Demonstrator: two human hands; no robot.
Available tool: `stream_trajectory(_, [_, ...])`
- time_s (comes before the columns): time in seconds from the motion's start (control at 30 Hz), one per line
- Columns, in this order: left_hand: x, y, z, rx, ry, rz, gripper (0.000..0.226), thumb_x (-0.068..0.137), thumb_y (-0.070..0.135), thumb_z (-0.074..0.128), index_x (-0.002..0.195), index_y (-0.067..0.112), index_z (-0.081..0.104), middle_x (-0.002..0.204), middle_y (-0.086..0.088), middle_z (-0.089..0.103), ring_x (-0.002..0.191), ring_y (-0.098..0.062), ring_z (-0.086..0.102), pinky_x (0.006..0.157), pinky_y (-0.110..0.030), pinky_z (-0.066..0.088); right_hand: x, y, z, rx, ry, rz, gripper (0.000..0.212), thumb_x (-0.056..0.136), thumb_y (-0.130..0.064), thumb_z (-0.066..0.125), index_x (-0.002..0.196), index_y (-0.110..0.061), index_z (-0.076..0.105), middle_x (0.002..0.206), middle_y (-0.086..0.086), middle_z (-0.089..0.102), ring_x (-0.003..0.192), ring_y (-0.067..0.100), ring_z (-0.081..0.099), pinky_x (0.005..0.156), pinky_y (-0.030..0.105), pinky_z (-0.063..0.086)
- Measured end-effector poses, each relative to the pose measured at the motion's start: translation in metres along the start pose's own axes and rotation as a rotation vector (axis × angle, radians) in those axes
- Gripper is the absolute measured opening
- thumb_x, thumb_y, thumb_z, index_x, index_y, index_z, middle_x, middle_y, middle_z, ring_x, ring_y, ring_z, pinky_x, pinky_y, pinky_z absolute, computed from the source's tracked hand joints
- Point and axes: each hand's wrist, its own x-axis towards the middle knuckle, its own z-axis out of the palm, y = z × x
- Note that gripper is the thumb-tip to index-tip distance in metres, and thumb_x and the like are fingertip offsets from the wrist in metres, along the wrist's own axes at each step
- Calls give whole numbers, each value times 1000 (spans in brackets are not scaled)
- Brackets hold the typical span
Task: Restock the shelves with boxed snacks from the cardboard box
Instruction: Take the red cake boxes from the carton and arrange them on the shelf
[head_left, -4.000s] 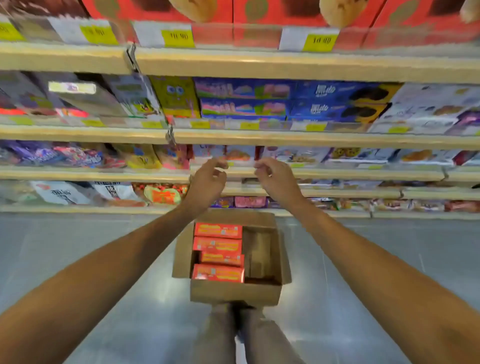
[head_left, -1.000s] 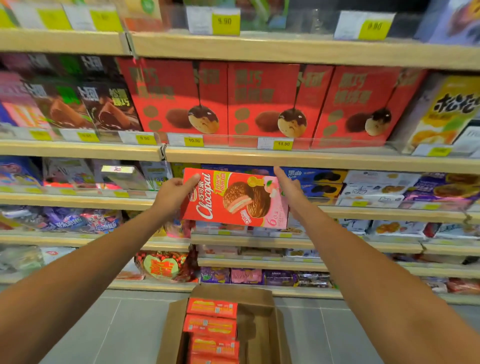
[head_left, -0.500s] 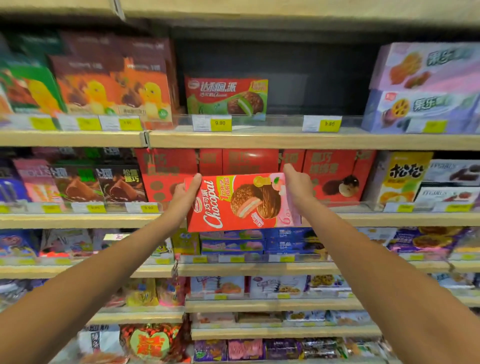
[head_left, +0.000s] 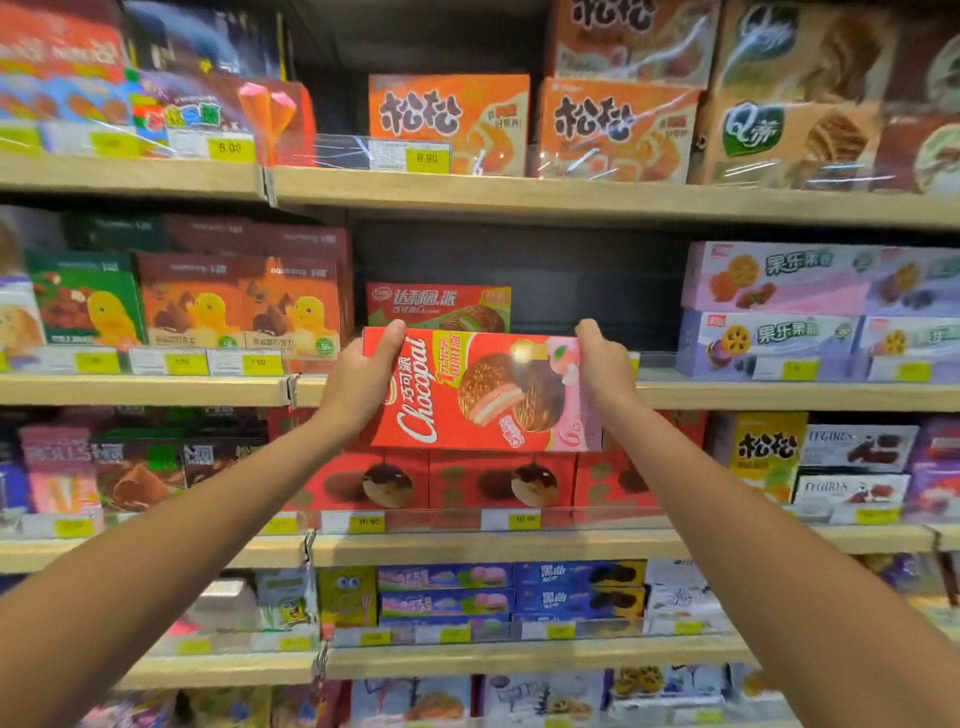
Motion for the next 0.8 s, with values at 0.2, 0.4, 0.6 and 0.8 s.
stream_trajectory(0.2, [28, 30, -12, 12, -141, 131, 39, 84, 38, 62, 112, 15, 48, 104, -1, 62, 95, -17, 61, 78, -25, 47, 20, -35, -14, 90, 5, -84, 33, 88, -32, 40, 61, -14, 37, 64, 5, 40, 63, 20, 37, 59, 34, 26])
stream_trajectory(0.4, [28, 63, -18, -26, -24, 307, 57, 80, 26, 72, 127, 14, 41, 105, 5, 54, 95, -9, 56, 68, -14, 44, 29, -60, -30, 381, -261, -33, 28, 93, -40, 48, 81, -19, 60, 77, 4, 64, 73, 18, 59, 79, 35, 43])
stream_trajectory(0.6, [30, 77, -35, 407, -8, 772, 94, 60, 68, 71, 128, 11, 38, 120, -4, 53, 103, -15, 53, 85, -29, 44, 34, -58, -44, 399, -500, 164, 72, 88, -73, 20, 109, -18, 61, 103, 14, 69, 99, 35, 64, 89, 52, 39])
stream_trajectory(0.8, [40, 59, -33, 774, 118, 1491, 53, 93, 42, 49, 129, 7, 30, 137, -14, 36, 130, -32, 36, 114, -42, 25, 28, -41, -33, 518, -411, 260, 45, 90, -56, 48, 115, -19, 55, 101, 6, 66, 91, 21, 63, 70, 39, 50])
